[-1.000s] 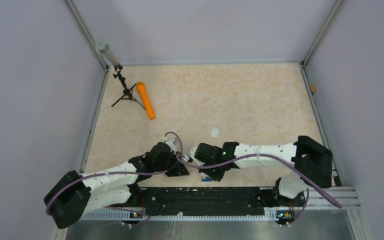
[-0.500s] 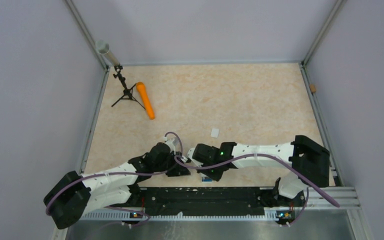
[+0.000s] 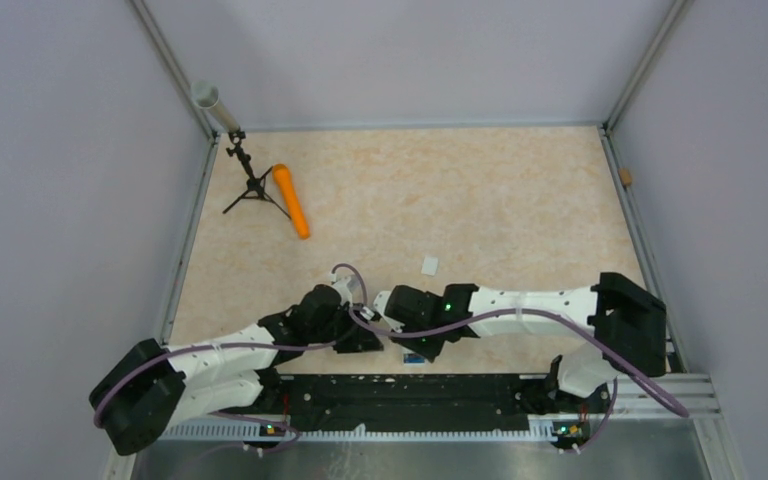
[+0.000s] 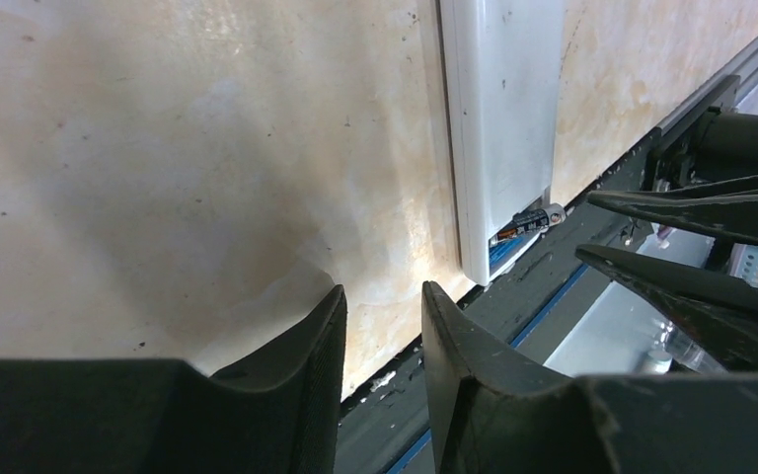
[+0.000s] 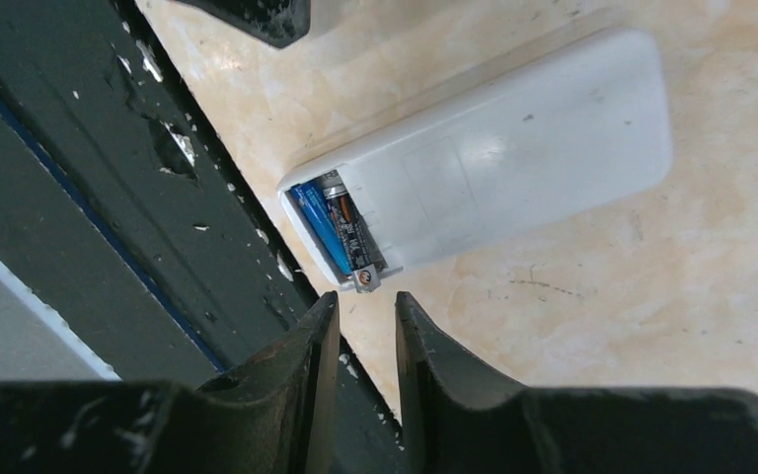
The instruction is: Load the batteries into the remote control
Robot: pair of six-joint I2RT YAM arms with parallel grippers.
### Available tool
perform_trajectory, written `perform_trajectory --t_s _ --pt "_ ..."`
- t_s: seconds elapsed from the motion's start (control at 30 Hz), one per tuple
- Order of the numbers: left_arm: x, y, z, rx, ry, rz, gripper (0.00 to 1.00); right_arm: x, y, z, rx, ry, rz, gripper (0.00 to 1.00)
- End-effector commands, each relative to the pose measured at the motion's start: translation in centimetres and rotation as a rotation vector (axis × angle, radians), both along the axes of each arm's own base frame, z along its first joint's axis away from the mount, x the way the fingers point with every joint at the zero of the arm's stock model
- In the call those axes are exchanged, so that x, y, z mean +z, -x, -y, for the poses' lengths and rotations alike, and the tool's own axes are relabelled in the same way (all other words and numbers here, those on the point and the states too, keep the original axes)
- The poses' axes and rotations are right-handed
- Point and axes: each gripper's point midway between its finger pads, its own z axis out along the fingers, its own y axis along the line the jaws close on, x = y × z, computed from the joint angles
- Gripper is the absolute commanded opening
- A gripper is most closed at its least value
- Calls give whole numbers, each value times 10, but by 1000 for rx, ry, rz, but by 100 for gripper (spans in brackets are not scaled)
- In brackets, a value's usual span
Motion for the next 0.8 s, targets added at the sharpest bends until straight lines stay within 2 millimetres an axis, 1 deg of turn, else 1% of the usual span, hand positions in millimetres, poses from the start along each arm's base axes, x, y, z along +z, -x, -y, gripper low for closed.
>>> perform_trajectory --t_s 0.0,0.03,0.17,0.27,0.33,0.4,0.47,0.53,0.63,0.67,0.77 --pt "2 1 6 -32 29 5 35 37 -9 -17 -63 -161 80 27" --pt "2 2 7 -41 34 2 35 43 -12 -16 -91 -194 99 27" --pt "3 5 13 -79 54 -7 29 56 -21 -6 -244 -281 144 28" --pt "6 6 18 -104 62 -13 24 60 -25 3 -389 -325 141 27" --pt "4 6 20 -118 54 -25 21 58 -25 11 -471 -331 128 27" --pt "3 7 23 -137 50 -32 18 55 -21 11 -519 -383 97 29" --pt "1 9 26 -155 47 -43 17 49 -18 14 -572 -430 66 29" --pt "0 9 29 -166 52 -52 17 49 -15 16 -621 -481 33 29" --pt "0 10 34 -179 69 -69 17 45 -8 14 -656 -525 -26 28" --pt "0 11 36 -181 75 -71 17 43 -6 14 -667 -530 -43 26" --pt "0 10 40 -184 82 -74 17 39 -3 11 -703 -552 -82 25"
